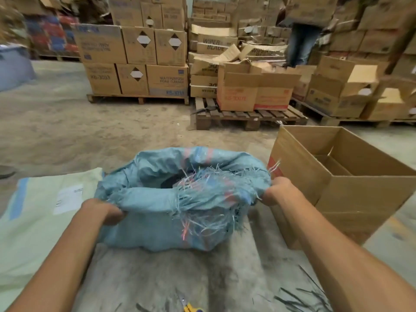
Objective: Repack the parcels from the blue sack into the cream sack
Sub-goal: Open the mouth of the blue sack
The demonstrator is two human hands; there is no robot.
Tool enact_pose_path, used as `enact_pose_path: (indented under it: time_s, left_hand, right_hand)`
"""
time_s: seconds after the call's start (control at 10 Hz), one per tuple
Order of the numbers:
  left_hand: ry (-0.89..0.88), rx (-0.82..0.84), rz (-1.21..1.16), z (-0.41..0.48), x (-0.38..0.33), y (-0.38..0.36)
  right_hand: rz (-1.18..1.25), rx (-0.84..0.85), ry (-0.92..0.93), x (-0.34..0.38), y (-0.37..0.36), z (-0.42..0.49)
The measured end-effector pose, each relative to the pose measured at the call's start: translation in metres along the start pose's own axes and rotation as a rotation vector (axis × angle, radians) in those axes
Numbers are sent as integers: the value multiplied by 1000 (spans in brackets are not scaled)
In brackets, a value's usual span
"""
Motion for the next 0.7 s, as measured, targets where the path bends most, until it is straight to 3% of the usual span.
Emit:
enact_pose_path:
  time_s: [0.1,0.2,0.3,0.4,0.5,0.6,0.7]
  left_hand:
    - [-186,30,105,2,2,9]
    - [-34,12,-72,-3,43,9]
    - [-158,260,213,4,35,21]
    - [-84,297,138,19,31,29]
    - [-252,68,109,5,39,21]
    - [-398,-134,370,-21,49,16]
    - [-145,54,399,-1,77,1]
  right_hand:
    - [-41,287,-3,-58,-18,16]
    - [171,468,-255,-124,-14,22]
    - [184,485,-193,-119,-4,16]
    - [-43,286,-212,-119,17,30]
    - [-296,86,-59,-100,14,57]
    - [-355,-106,171,-91,4,51]
    - [-548,-194,321,-92,-8,40]
Point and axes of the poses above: each hand's wrist, its own z-axis towards the middle knuckle, its own y-axis out of the back of the hand, x = y × z, the point moved 6 cm from there along z, towards the middle knuckle, and after that the axes turned 11 degrees about z, right-handed, at the moved point
